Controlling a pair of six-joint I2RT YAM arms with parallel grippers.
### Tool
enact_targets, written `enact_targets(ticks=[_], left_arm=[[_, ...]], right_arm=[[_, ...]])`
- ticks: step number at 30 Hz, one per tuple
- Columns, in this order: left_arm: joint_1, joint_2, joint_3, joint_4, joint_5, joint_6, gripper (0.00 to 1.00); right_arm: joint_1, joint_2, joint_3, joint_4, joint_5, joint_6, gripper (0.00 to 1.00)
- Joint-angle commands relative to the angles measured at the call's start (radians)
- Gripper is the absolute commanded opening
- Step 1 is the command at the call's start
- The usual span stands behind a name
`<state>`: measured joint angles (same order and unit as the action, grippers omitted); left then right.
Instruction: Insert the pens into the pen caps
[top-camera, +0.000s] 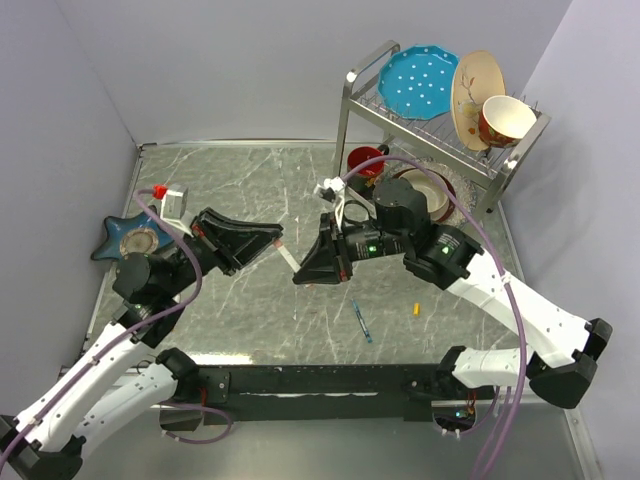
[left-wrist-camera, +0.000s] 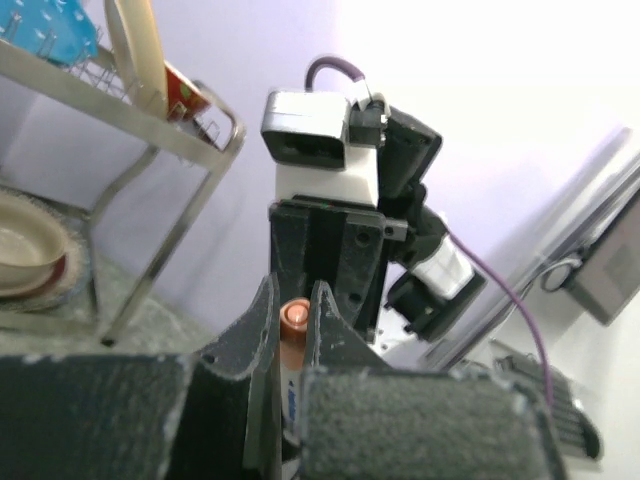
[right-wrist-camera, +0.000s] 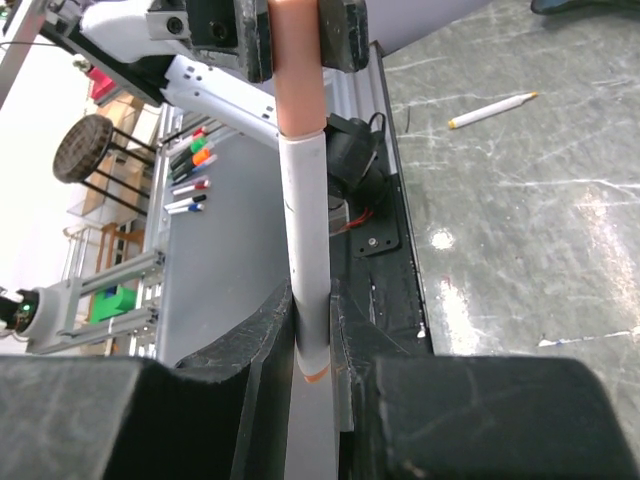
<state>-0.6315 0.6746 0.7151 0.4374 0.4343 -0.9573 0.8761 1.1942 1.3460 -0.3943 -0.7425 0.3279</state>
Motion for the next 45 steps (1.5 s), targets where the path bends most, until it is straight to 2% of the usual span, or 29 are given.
enact_targets(ticks=[1, 6, 9, 12, 15, 16, 22, 23, 24, 25, 28, 31, 33, 37, 41, 45], left_arm=[[-0.114, 0.028, -0.129, -0.106, 0.296, -0.141, 0.01], [-0.184, 0.043, -0.135, -0.104, 0.253, -0.159, 0.01], [-0.233, 0.054, -0.088, -0.253, 0.209, -0.078, 0.01], [-0.241, 0.046, -0.06, -0.307, 0.184, -0.043, 0.01], [-0.241, 0.046, 0.033, -0.434, 0.135, 0.043, 0.01], [-0.241, 0.054, 0.059, -0.533, 0.124, 0.064, 0.01], [-0.232, 0.068, 0.155, -0.638, 0.006, 0.117, 0.01], [-0.229, 0.072, 0.161, -0.638, -0.008, 0.112, 0.01], [-0.226, 0.097, 0.178, -0.643, -0.02, 0.112, 0.01], [-0.224, 0.112, 0.185, -0.646, -0.049, 0.114, 0.01], [-0.217, 0.175, 0.208, -0.667, -0.138, 0.114, 0.01], [-0.165, 0.23, 0.256, -0.724, -0.199, 0.14, 0.01], [-0.082, 0.269, 0.29, -0.75, -0.187, 0.153, 0.01], [0.035, 0.354, 0.299, -0.766, -0.218, 0.209, 0.01], [0.113, 0.523, 0.299, -0.743, -0.291, 0.282, 0.01], [0.164, 0.75, 0.333, -0.695, -0.266, 0.307, 0.01]], right_arm=[[-0.063, 0.013, 0.137, 0.459, 0.181, 0.029, 0.0], [-0.068, 0.001, 0.088, 0.584, 0.19, 0.037, 0.0], [-0.095, -0.002, 0.119, 0.546, 0.204, 0.081, 0.0], [-0.144, 0.002, 0.097, 0.614, 0.163, 0.149, 0.0], [-0.149, 0.011, 0.108, 0.56, 0.135, 0.137, 0.0], [-0.15, 0.007, 0.098, 0.548, 0.134, 0.135, 0.0], [-0.143, -0.027, -0.008, 0.472, 0.109, 0.091, 0.0], [-0.14, -0.037, -0.077, 0.491, 0.1, 0.098, 0.02], [-0.138, -0.068, -0.114, 0.506, 0.101, 0.108, 0.11], [-0.137, -0.083, -0.151, 0.527, 0.133, 0.114, 0.16], [-0.137, -0.131, -0.243, 0.464, 0.175, 0.108, 0.3], [-0.138, -0.205, -0.376, 0.402, 0.218, 0.085, 0.46], [-0.137, -0.293, -0.442, 0.348, 0.258, 0.062, 0.57], [-0.138, -0.461, -0.617, 0.241, 0.374, 0.059, 0.66], [-0.138, -0.596, -0.682, 0.192, 0.46, 0.106, 0.78], [-0.135, -0.636, -0.699, 0.16, 0.526, 0.137, 0.78]])
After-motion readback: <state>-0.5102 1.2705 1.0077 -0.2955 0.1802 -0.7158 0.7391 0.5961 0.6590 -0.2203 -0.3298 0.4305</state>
